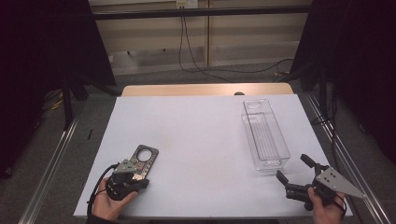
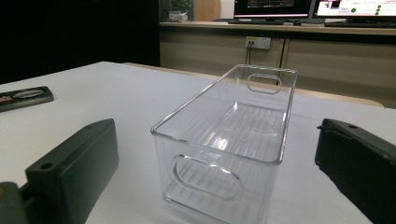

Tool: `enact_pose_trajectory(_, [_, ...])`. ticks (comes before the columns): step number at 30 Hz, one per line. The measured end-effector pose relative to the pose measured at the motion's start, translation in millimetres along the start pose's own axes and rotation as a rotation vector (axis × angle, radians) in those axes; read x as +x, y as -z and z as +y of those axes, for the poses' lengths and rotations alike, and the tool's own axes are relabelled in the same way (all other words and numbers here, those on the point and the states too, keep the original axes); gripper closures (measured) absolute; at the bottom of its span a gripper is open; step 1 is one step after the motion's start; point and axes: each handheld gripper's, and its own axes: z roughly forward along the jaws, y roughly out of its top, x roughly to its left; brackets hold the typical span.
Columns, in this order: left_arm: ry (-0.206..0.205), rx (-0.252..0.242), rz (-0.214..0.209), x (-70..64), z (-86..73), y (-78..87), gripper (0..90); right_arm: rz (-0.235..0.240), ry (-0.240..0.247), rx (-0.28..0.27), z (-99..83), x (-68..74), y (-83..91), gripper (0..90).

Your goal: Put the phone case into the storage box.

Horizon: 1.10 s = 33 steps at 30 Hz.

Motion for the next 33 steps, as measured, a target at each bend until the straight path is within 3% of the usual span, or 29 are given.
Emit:
enact_pose_trajectory(2, [-0.029, -0.023, 0.022, -2.4, 2.0, 3.7, 90.0, 0.000, 0.001, 0.000, 0.0, -0.1, -0.1, 0.0])
enact_pose_trajectory(7, [-0.035, -0.102, 0.046, -4.8, 2.9, 11.4, 90.0, -0.001, 0.001, 0.001, -0.1, -0.1, -0.1, 0.0])
enact_pose_trajectory(9, [-0.053, -0.135, 0.056, -6.4, 3.8, 14.9, 85.6, -0.001, -0.001, 0.000, 0.0, -0.1, 0.0, 0.0])
enact_pose_trajectory(15, [-0.066, -0.226, 0.032, -10.5, 6.0, 23.3, 78.9, 0.004, -0.005, -0.006, 0.1, -0.2, 0.1, 0.0])
enact_pose_trajectory(17, [-0.070, -0.242, 0.034, -11.1, 6.9, 27.1, 69.6, 0.002, -0.004, -0.006, 0.1, -0.3, 0.3, 0.0])
enact_pose_trajectory(18, [-0.073, -0.251, 0.046, -10.9, 7.3, 29.7, 69.6, 0.002, -0.004, -0.006, 0.1, -0.3, 0.3, 0.0])
enact_pose_trajectory(19, [-0.057, -0.270, 0.041, -10.3, 6.8, 32.1, 61.4, -0.001, -0.004, -0.008, 0.2, -0.3, 0.4, 0.0])
enact_pose_trajectory(21, [-0.040, -0.291, 0.049, -9.1, 5.5, 36.0, 58.1, 0.000, -0.007, -0.009, 0.3, -0.2, 0.3, 0.0])
enact_pose_trajectory(23, [-0.034, -0.294, 0.067, -9.1, 5.1, 36.3, 48.1, 0.001, -0.004, -0.008, 0.1, -0.4, 0.2, 0.0])
enact_pose_trajectory(25, [-0.030, -0.312, 0.055, -9.7, 5.6, 36.1, 35.4, 0.002, -0.004, -0.009, 0.3, -0.3, 0.1, 0.0])
enact_pose_trajectory(28, [-0.019, -0.330, 0.088, -11.9, 8.5, 37.6, 20.1, 0.001, -0.005, -0.011, 0.4, -0.3, 0.3, 0.0])
enact_pose_trajectory(29, [-0.015, -0.338, 0.091, -11.6, 9.0, 38.7, 20.1, 0.001, -0.004, -0.011, 0.4, -0.4, 0.4, 0.0])
enact_pose_trajectory(33, [0.010, -0.369, 0.144, -7.7, 9.4, 46.5, 4.8, 0.001, -0.004, -0.011, 0.4, -0.9, 0.9, 0.0])
